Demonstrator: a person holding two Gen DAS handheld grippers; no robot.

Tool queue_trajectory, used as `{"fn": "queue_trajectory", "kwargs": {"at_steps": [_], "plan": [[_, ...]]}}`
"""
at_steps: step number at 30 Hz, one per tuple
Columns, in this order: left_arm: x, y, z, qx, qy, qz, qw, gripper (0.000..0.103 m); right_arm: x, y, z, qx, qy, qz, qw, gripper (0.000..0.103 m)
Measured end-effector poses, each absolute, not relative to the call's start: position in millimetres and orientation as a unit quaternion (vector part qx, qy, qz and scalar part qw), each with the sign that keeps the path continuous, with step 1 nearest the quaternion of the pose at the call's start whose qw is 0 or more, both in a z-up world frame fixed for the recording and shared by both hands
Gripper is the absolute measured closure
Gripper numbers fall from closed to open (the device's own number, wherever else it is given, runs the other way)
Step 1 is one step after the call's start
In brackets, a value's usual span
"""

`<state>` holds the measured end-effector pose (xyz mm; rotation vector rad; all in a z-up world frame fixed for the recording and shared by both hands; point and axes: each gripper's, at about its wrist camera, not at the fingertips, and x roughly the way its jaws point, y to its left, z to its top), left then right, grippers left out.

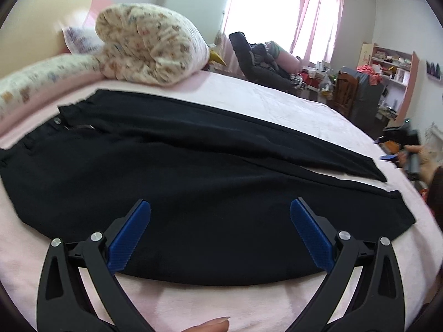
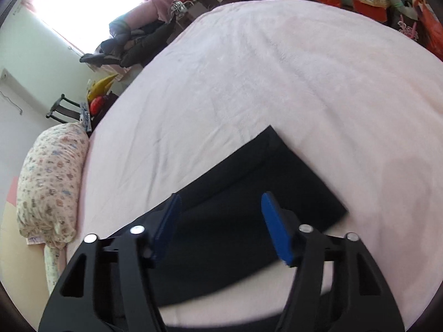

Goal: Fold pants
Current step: 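Grasp the hem of one black trouser leg with the right tool, then lift the held leg and lay it over the other leg with the right tool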

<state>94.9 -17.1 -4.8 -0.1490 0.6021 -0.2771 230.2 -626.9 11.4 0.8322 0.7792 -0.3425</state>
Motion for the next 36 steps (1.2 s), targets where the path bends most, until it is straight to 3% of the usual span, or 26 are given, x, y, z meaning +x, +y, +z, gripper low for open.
{"fn": "queue_trajectory", "kwargs": {"at_steps": [7,13,16,17,19,36], "plan": [[103.5,-19.4,-14.3,-0.086,0.318,-0.166,0.93,0.002,257.5,-651.9,2.1,0.309,0.331,-0.25,0.856,0.043],[108.6,-25.7,-20.1,-0.077,0.334,-0.171,0.924,0.002,275.1,-658.5,-17.4,0.285,0.356,-0.278,0.845,0.044],[111.8,-24.7,-22.6,-0.083,0.344,-0.167,0.92,0.002,280.0,-656.5,-32.8,0.273,0.383,-0.264,0.842,0.056],[112.8,-23.7,-22.8,-0.086,0.346,-0.167,0.919,0.002,277.4,-651.4,-32.9,0.253,0.375,-0.267,0.851,0.071],[112.8,-23.1,-22.6,-0.089,0.347,-0.165,0.919,0.002,269.3,-647.0,-31.1,0.244,0.353,-0.263,0.864,0.084],[106.8,-14.3,-17.0,-0.097,0.326,-0.153,0.928,0.002,160.3,-616.7,38.0,0.291,0.197,-0.112,0.93,0.09]]}}
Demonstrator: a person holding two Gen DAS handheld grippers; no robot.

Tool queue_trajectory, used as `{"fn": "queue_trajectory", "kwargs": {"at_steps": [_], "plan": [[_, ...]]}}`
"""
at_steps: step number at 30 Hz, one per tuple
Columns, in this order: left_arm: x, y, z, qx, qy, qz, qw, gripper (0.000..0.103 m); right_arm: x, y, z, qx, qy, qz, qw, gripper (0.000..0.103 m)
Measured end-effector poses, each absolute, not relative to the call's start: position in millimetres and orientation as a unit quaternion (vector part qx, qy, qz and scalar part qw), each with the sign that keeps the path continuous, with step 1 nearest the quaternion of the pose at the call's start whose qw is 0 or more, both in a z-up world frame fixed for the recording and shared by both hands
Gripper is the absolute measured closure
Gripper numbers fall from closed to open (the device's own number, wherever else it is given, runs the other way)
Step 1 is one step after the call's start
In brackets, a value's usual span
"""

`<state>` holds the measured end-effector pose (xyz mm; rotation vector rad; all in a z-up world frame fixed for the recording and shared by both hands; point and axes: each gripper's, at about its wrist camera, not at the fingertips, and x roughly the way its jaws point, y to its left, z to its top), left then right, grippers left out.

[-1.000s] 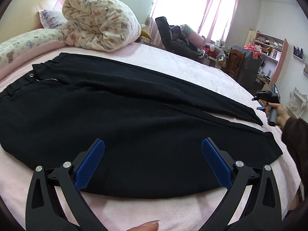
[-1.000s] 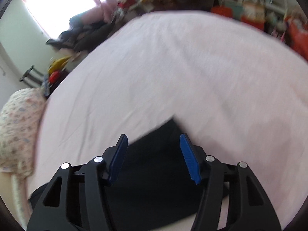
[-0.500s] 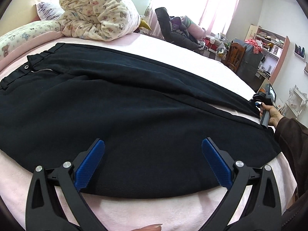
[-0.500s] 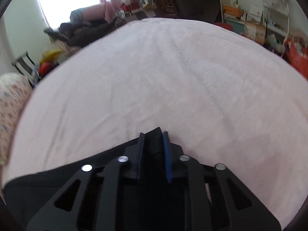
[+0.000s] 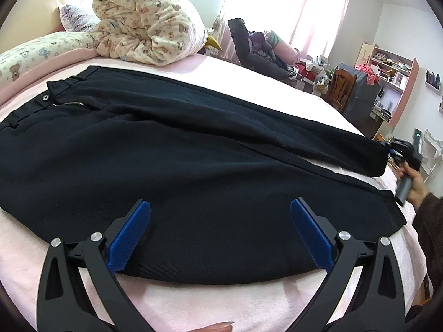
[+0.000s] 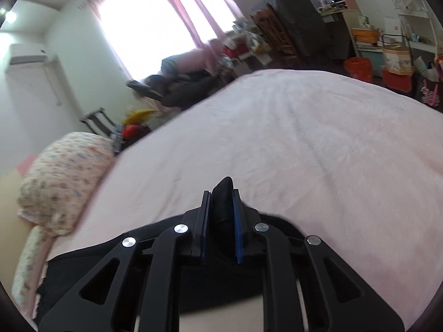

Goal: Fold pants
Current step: 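Lift the held leg and lay it over the other leg with the right tool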

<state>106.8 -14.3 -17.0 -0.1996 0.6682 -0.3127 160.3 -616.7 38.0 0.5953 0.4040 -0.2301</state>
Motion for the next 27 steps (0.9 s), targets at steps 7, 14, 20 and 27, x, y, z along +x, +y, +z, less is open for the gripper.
{"fn": "queue_trajectory", "kwargs": {"at_steps": [7,14,20,27], "plan": [[96.6,-13.3,-8.0,-0.091,0.293,-0.148,0.94,0.002,92.6,-587.4,35.3,0.329,0.186,-0.051,0.924,0.094],[86.3,-6.7,2.7,-0.095,0.26,-0.136,0.951,0.002,29.9,-559.1,14.2,0.389,0.197,-0.02,0.9,0.094],[71.3,-1.4,12.3,-0.135,0.247,-0.155,0.947,0.002,-16.5,-540.2,-17.2,0.447,0.209,-0.029,0.87,0.094],[51.7,13.5,34.0,-0.143,0.233,-0.119,0.955,0.002,-28.0,-539.6,-26.4,0.482,0.213,-0.082,0.846,0.094]]}}
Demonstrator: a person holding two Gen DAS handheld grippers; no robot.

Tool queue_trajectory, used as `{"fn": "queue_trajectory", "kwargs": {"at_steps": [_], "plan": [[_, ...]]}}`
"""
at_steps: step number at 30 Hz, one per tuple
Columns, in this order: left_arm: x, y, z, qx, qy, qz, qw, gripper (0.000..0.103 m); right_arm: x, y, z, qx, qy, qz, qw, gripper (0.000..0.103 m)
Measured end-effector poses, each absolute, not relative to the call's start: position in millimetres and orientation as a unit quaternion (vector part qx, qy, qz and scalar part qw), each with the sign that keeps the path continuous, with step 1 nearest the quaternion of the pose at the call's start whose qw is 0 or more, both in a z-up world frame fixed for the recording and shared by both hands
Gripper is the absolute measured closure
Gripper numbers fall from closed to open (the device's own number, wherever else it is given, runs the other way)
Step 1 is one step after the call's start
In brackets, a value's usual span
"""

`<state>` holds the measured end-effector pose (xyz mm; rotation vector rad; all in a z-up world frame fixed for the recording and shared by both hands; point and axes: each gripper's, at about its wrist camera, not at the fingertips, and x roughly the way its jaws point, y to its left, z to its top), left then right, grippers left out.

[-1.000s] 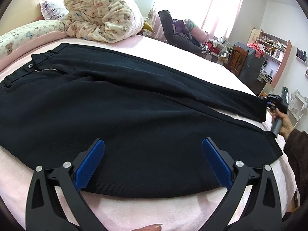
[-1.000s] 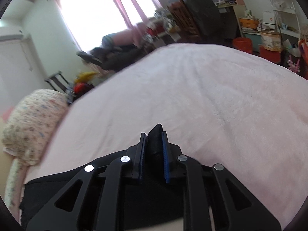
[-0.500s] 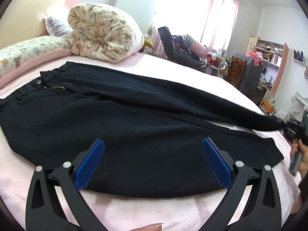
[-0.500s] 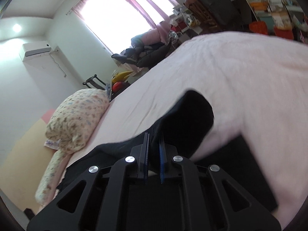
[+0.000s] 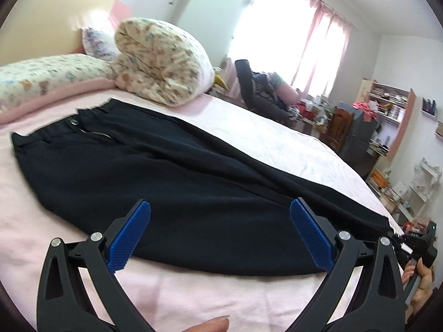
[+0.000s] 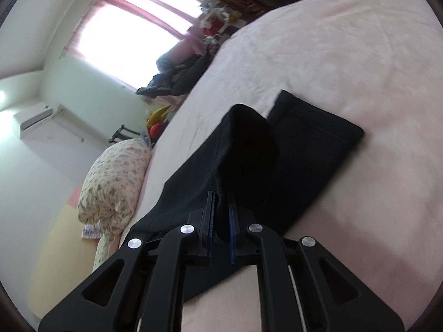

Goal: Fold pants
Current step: 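Lift the held leg and lay it over the other leg with the right tool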

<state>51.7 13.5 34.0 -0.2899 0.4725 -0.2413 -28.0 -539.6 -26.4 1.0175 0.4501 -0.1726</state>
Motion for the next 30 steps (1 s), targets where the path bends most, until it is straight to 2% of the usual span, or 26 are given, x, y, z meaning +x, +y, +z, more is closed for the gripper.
{"fn": "queue_trajectory", "kwargs": {"at_steps": [4,6,9,10,11,15,18,20,23,30], "plan": [[38.7,42.3,38.6,-0.164,0.233,-0.083,0.955,0.002,-23.7,-536.7,-52.8,0.483,0.284,-0.139,0.816,0.094],[36.2,60.3,36.2,-0.187,0.236,-0.072,0.951,0.002,-22.7,-535.7,-52.3,0.478,0.289,-0.145,0.817,0.092],[40.4,86.1,37.9,-0.224,0.247,-0.053,0.941,0.002,-27.7,-533.5,-36.5,0.46,0.302,-0.163,0.819,0.062],[40.8,94.9,38.1,-0.239,0.249,-0.05,0.937,0.002,-35.8,-533.1,-26.4,0.448,0.306,-0.203,0.815,0.038],[41.2,101.0,37.5,-0.25,0.251,-0.047,0.934,0.002,-43.7,-532.4,-19.6,0.442,0.299,-0.232,0.813,0.034],[40.3,114.1,32.4,-0.268,0.27,-0.038,0.924,0.002,-56.9,-507.8,16.8,0.421,0.239,-0.223,0.846,0.042],[41.9,115.8,31.6,-0.265,0.277,-0.029,0.923,0.002,-31.0,-472.5,25.4,0.447,0.25,-0.125,0.85,0.052],[40.8,115.8,31.8,-0.263,0.276,-0.024,0.924,0.002,3.8,-443.6,13.6,0.506,0.273,-0.038,0.817,0.06],[38.9,113.7,31.4,-0.259,0.275,-0.027,0.925,0.002,46.5,-410.3,-11.6,0.557,0.305,0.007,0.772,0.061],[41.7,118.5,26.8,-0.255,0.282,-0.014,0.925,0.002,119.2,-364.7,-49.3,0.598,0.317,-0.041,0.735,0.067]]}}
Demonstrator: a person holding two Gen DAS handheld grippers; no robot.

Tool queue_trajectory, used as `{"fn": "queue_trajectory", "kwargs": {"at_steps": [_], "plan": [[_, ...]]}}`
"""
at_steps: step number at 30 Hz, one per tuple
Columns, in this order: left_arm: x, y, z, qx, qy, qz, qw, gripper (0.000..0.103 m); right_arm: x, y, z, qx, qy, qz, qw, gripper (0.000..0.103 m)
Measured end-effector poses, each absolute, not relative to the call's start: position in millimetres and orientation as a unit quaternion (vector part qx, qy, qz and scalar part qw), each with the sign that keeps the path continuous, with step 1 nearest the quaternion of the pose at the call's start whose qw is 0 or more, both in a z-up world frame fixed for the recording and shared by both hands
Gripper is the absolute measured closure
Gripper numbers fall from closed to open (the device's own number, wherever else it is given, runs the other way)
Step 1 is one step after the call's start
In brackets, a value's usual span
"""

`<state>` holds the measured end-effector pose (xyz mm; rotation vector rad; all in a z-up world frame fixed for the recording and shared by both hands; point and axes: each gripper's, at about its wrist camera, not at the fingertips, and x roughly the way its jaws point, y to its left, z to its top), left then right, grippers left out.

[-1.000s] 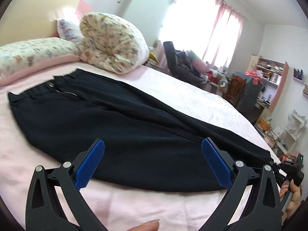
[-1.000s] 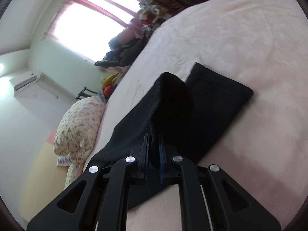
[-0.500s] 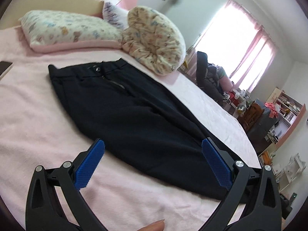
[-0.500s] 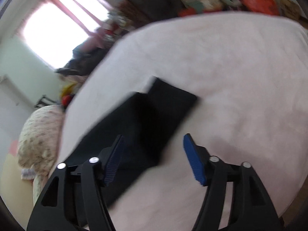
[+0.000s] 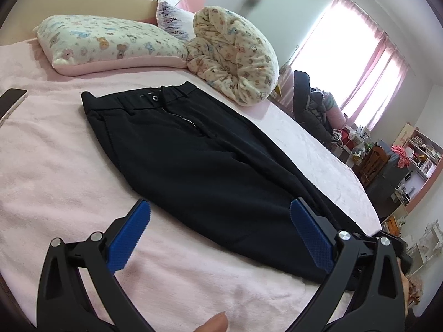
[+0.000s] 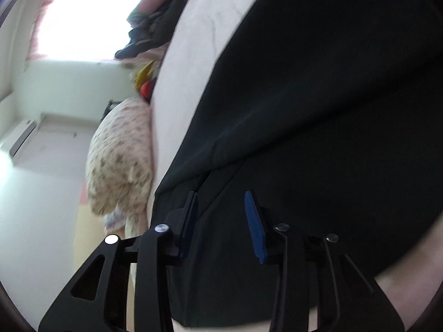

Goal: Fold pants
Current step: 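Lift the held leg and lay it over the other leg with the right tool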

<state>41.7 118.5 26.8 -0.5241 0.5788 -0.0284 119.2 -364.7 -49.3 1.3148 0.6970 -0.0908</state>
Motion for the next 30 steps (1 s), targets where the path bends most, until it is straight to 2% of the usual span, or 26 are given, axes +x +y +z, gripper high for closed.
{"fn": "queue_trajectory", "kwargs": {"at_steps": [6,7,8,9,11,14,23,30], "plan": [[48.9,119.5,26.4,-0.256,0.289,-0.017,0.922,0.002,132.2,-372.7,-65.6,0.619,0.282,-0.127,0.722,0.067],[49.5,118.6,26.4,-0.256,0.291,-0.02,0.922,0.002,132.2,-378.1,-65.4,0.613,0.276,-0.138,0.727,0.069],[50.2,118.7,25.8,-0.256,0.291,-0.022,0.921,0.002,133.0,-380.5,-65.1,0.603,0.277,-0.148,0.733,0.077],[51.3,118.1,25.8,-0.257,0.292,-0.024,0.921,0.002,134.8,-383.7,-64.7,0.589,0.282,-0.16,0.741,0.08],[54.0,118.0,25.6,-0.26,0.293,-0.028,0.92,0.002,137.0,-387.9,-69.7,0.593,0.286,-0.162,0.735,0.093],[54.0,115.4,25.0,-0.261,0.295,-0.031,0.919,0.002,135.3,-391.0,-66.8,0.599,0.268,-0.139,0.742,0.098],[53.8,118.1,22.3,-0.263,0.296,-0.019,0.918,0.002,95.4,-397.8,-24.1,0.584,0.201,-0.049,0.785,0.099],[52.9,126.0,20.2,-0.278,0.291,-0.01,0.915,0.002,41.6,-377.9,-47.0,0.569,0.247,-0.033,0.784,0.099]]}}
